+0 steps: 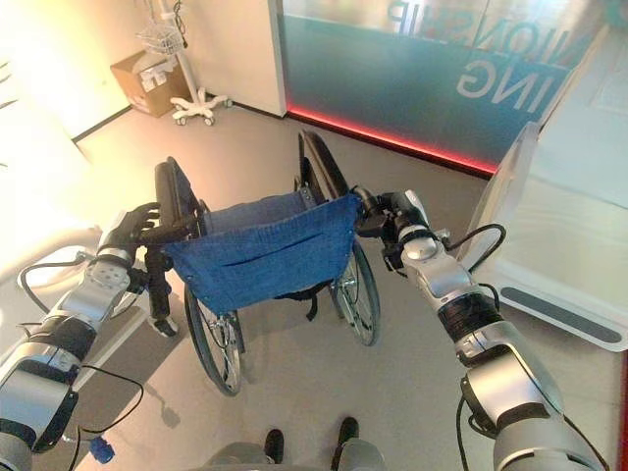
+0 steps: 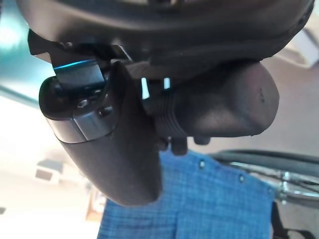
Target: Push the wheelchair next to the bed
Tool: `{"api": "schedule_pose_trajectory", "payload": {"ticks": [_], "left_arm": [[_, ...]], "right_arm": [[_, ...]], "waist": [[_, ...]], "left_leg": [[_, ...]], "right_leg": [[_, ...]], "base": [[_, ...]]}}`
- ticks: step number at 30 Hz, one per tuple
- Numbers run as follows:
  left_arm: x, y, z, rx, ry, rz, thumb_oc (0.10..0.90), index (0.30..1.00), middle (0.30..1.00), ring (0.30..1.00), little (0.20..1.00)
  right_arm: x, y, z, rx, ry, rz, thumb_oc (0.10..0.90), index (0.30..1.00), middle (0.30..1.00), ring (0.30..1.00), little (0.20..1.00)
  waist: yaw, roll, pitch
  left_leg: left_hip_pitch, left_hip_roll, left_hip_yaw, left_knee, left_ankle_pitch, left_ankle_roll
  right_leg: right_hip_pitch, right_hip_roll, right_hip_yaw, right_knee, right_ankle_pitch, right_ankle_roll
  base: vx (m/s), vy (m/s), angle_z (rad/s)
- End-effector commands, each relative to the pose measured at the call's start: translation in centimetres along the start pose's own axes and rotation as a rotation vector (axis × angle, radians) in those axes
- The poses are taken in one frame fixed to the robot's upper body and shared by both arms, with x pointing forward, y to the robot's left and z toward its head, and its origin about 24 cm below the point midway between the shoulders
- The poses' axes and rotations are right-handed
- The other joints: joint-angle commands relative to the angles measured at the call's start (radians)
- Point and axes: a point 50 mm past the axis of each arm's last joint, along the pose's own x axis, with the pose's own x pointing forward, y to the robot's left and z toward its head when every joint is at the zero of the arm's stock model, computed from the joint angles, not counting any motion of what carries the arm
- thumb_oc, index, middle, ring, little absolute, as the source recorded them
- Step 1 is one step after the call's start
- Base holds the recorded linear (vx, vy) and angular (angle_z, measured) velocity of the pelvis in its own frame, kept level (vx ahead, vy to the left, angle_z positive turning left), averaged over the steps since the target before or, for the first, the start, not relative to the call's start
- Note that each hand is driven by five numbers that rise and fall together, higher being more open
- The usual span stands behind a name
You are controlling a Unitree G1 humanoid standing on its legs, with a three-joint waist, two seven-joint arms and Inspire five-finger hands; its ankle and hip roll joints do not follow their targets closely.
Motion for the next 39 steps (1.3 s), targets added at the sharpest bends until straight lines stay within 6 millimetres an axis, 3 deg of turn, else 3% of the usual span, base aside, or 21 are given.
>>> {"api": "schedule_pose_trajectory", "payload": {"ticks": [1,3,4,5,6,8,10,11,12,13,14,17,19,20,21,23,28,33,37,39], "left_arm": [[-1.8,-8.3,-2.7,0.049,0.092,-0.236,0.4,0.3,0.3,0.3,0.3],[-1.8,-8.3,-3.1,0.052,0.104,-0.236,0.4,0.3,0.3,0.3,0.3],[-1.9,-8.3,-3.4,0.056,0.111,-0.236,0.4,0.3,0.3,0.3,0.3],[-1.9,-8.3,-3.4,0.056,0.112,-0.236,0.4,0.3,0.3,0.3,0.3],[-2.0,-8.5,-3.6,0.06,0.118,-0.239,0.4,0.3,0.3,0.3,0.3],[-2.3,-9.1,-3.8,0.077,0.12,-0.256,0.4,0.3,0.3,0.3,0.3],[-2.4,-9.4,-3.8,0.091,0.12,-0.27,0.4,0.3,0.3,0.3,0.3],[-2.6,-9.4,-4.1,0.097,0.122,-0.275,0.4,0.3,0.3,0.3,0.3],[-2.8,-9.4,-4.2,0.096,0.12,-0.277,0.4,0.3,0.3,0.3,0.3],[-2.9,-9.4,-4.2,0.096,0.119,-0.279,0.4,0.3,0.3,0.3,0.3],[-3.0,-9.3,-4.2,0.094,0.115,-0.281,0.4,0.3,0.3,0.3,0.3],[-3.2,-8.9,-4.4,0.086,0.121,-0.27,0.4,0.3,0.3,0.3,0.3],[-3.2,-8.6,-4.7,0.074,0.127,-0.257,0.4,0.3,0.3,0.3,0.3],[-3.2,-8.6,-4.9,0.068,0.141,-0.252,0.4,0.3,0.3,0.3,0.3],[-3.2,-8.4,-5.1,0.07,0.154,-0.252,0.4,0.3,0.3,0.3,0.3],[-3.2,-8.5,-5.2,0.064,0.161,-0.253,0.4,0.3,0.3,0.3,0.3],[-3.2,-9.4,-4.9,0.081,0.159,-0.266,0.4,0.3,0.3,0.3,0.3],[-3.6,-10.1,-5.2,0.098,0.154,-0.287,0.4,0.3,0.3,0.3,0.3],[-4.0,-10.4,-5.8,0.081,0.195,-0.292,0.4,0.3,0.3,0.3,0.3],[-4.1,-10.5,-5.8,0.093,0.2,-0.313,0.4,0.3,0.3,0.3,0.3]], "right_arm": [[0.1,1.7,3.4,0.078,-0.108,0.093,0.4,0.3,0.3,0.3,0.3],[0.1,2.0,3.2,0.09,-0.094,0.111,0.4,0.3,0.3,0.3,0.3],[0.1,2.4,2.8,0.105,-0.077,0.127,0.4,0.3,0.3,0.3,0.3],[0.1,2.4,2.7,0.107,-0.074,0.129,0.4,0.3,0.3,0.3,0.3],[0.0,2.9,2.2,0.113,-0.062,0.141,0.4,0.3,0.3,0.3,0.3],[-0.3,3.8,0.6,0.13,-0.034,0.139,0.4,0.3,0.3,0.3,0.3],[-0.4,4.1,-0.1,0.139,-0.019,0.132,0.4,0.3,0.3,0.3,0.3],[-0.5,4.6,-0.6,0.142,-0.009,0.128,0.4,0.3,0.3,0.3,0.3],[-0.6,4.8,-0.7,0.144,-0.007,0.124,0.4,0.3,0.3,0.3,0.3],[-0.6,4.8,-0.8,0.145,-0.006,0.121,0.4,0.3,0.3,0.3,0.3],[-0.8,4.9,-0.9,0.145,-0.007,0.112,0.4,0.3,0.3,0.3,0.3],[-0.8,4.5,-0.9,0.125,-0.016,0.124,0.4,0.3,0.3,0.3,0.3],[-0.6,4.2,-0.9,0.097,-0.021,0.139,0.4,0.3,0.3,0.3,0.3],[-0.6,4.2,-1.1,0.108,-0.014,0.139,0.4,0.3,0.3,0.3,0.3],[-0.6,4.4,-1.6,0.108,-0.003,0.154,0.4,0.3,0.3,0.3,0.3],[-0.7,4.5,-2.2,0.104,0.009,0.172,0.4,0.3,0.3,0.3,0.3],[-0.6,5.1,-2.6,0.103,0.023,0.172,0.4,0.3,0.3,0.3,0.3],[-0.3,4.8,-3.1,0.031,0.043,0.188,0.4,0.3,0.3,0.3,0.3],[-0.1,4.3,-3.2,-0.051,0.054,0.215,0.4,0.3,0.3,0.3,0.3],[0.2,3.6,-2.4,-0.087,0.053,0.225,0.4,0.3,0.3,0.3,0.3]], "waist": [[-0.071,-0.026,0.08],[-0.081,-0.027,0.066],[-0.094,-0.034,0.056],[-0.096,-0.035,0.055],[-0.104,-0.047,0.047],[-0.09,-0.064,0.052],[-0.071,-0.067,0.064],[-0.042,-0.059,0.075],[-0.028,-0.048,0.083],[-0.02,-0.042,0.089],[0.002,-0.016,0.094],[0.037,0.002,0.09],[0.049,0.005,0.071],[0.049,-0.001,0.056],[0.046,-0.018,0.042],[0.049,-0.031,0.017],[0.069,-0.056,-0.035],[0.078,-0.052,-0.062],[0.071,-0.039,-0.07],[0.053,-0.017,-0.049]], "left_leg": [[0.046,0.089,-0.086,0.064,-0.028,-0.063],[0.055,0.115,-0.073,0.107,0.013,-0.07],[0.055,0.15,-0.046,0.187,0.08,-0.08],[0.054,0.156,-0.042,0.201,0.088,-0.081],[0.049,0.176,-0.014,0.293,0.136,-0.086],[-0.049,0.14,0.026,0.45,0.154,-0.073],[-0.13,0.098,0.035,0.468,0.14,-0.061],[-0.199,0.027,0.044,0.396,0.141,-0.054],[-0.221,0.009,0.054,0.345,0.157,-0.059],[-0.233,0.007,0.064,0.314,0.17,-0.061],[-0.281,-0.002,0.082,0.192,0.224,-0.074],[-0.302,-0.023,0.083,0.038,0.276,-0.08],[-0.281,-0.025,0.12,-0.014,0.243,-0.062],[-0.258,-0.033,0.135,-0.01,0.199,-0.04],[-0.251,-0.048,0.134,0.04,0.149,-0.014],[-0.218,-0.044,0.143,0.056,0.106,0.014],[-0.172,-0.082,0.102,0.024,0.091,0.039],[-0.136,-0.111,0.065,-0.018,0.09,0.06],[-0.086,-0.113,0.028,-0.028,0.076,0.062],[-0.029,-0.094,-0.024,-0.034,0.054,0.057]], "right_leg": [[-0.004,-0.047,0.001,0.035,0.014,0.017],[0.001,-0.032,-0.004,0.041,0.0,-0.003],[0.01,-0.018,-0.01,0.035,-0.007,-0.024],[0.013,-0.016,-0.012,0.034,-0.007,-0.027],[0.04,-0.008,-0.03,0.017,-0.006,-0.044],[0.124,0.007,-0.048,-0.012,-0.012,-0.066],[0.174,0.014,-0.043,-0.024,-0.017,-0.065],[0.229,0.035,-0.02,-0.043,-0.023,-0.055],[0.257,0.053,-0.013,-0.054,-0.03,-0.053],[0.278,0.063,-0.008,-0.058,-0.038,-0.053],[0.326,0.098,0.009,-0.067,-0.058,-0.052],[0.385,0.117,0.04,-0.073,-0.093,-0.042],[0.404,0.11,0.04,-0.061,-0.13,-0.032],[0.406,0.099,0.042,-0.05,-0.14,-0.021],[0.404,0.078,0.039,-0.022,-0.132,-0.004],[0.383,0.049,0.017,0.039,-0.09,0.026],[0.38,-0.01,-0.012,0.118,0.021,0.072],[0.347,-0.009,0.006,0.255,0.096,0.081],[0.254,-0.033,-0.001,0.228,0.113,0.066],[0.112,-0.059,0.0,0.173,0.105,0.053]], "base": [[0.22,-0.205,0.13],[0.23,-0.22,0.07],[0.18,-0.182,0.08],[0.26,-0.254,0.12],[0.25,-0.23,0.17],[0.37,-0.296,0.24],[0.41,-0.137,0.19],[0.54,-0.053,0.18],[0.47,-0.009,0.08],[0.49,0.043,0.09],[0.43,0.052,0.02],[0.43,0.115,-0.28],[0.46,0.21,-0.7],[0.37,0.171,-0.65],[0.43,0.178,-0.7],[0.43,0.159,-0.43],[0.35,0.126,0.0],[0.26,0.118,-0.13],[0.24,0.008,-0.02],[0.22,-0.153,-0.19]]}}
